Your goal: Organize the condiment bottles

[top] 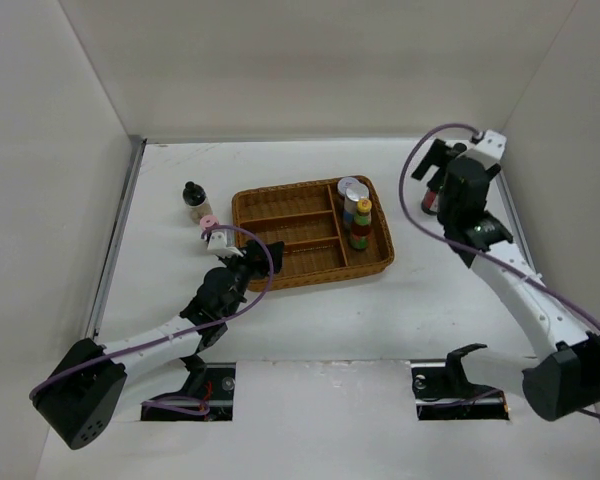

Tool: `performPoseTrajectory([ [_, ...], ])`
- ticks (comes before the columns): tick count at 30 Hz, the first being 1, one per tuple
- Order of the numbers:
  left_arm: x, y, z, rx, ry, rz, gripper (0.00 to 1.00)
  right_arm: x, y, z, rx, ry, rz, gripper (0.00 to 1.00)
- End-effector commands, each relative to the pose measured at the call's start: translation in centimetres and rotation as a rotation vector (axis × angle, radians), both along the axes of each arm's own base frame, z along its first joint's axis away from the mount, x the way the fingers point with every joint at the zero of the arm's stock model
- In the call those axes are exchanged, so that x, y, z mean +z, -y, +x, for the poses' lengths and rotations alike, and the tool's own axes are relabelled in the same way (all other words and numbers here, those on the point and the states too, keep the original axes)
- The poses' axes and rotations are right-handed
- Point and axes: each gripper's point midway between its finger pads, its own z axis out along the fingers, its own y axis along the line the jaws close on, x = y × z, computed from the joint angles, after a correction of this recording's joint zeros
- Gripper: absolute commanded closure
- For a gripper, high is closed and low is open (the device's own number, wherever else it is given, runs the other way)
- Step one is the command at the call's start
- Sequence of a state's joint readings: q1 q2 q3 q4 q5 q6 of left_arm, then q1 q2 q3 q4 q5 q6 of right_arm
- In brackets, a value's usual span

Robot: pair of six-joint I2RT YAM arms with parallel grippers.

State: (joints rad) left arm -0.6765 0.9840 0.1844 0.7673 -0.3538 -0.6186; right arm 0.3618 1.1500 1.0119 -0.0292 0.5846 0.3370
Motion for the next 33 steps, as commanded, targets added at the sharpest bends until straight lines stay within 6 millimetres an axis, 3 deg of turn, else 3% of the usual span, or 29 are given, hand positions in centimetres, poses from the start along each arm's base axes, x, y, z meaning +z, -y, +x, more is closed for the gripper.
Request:
performPoseTrajectory([
  [1,1.5,0.3,0.0,-0.011,0.043,-0.047,0.27,-0.3,4.6,2.0,-0.131,-0.081,-0.03,0.0],
  [6,1.1,0.3,0.2,-0.009,0.03,-0.041,0.27,-0.8,7.7,6.1,-0.185,-0.151,-0.067,0.0],
  [10,0.9,0.1,0.3,-0.002,0.026,-0.039,0.27,-1.4,8.1,9.3,-0.16,-0.181,-0.071,0.0],
  [14,1.2,0.2,0.2,-0.008,0.034,-0.045,0.27,-2.7,8.6,10.9,-0.166,-0.222,-0.095,0.05],
  [19,0.8,0.2,0.4,-0.003,0.024,-0.037,0.27,-4.0,9.5,12.2,-0.194,-0.252,-0.134,0.25],
  [23,1.0,0.1,0.3,-0.002,0.029,-0.04,0.27,-3.9,10.0,12.3,-0.231,-0.253,-0.164,0.53],
  [28,1.1,0.4,0.3,-0.009,0.033,-0.045,0.27,0.6,10.8,11.3,-0.288,-0.146,-0.185,0.68],
  [33,1.4,0.4,0.2,-0.014,0.042,-0.052,0.27,9.1,9.7,9.2,-0.276,0.029,-0.151,0.73],
])
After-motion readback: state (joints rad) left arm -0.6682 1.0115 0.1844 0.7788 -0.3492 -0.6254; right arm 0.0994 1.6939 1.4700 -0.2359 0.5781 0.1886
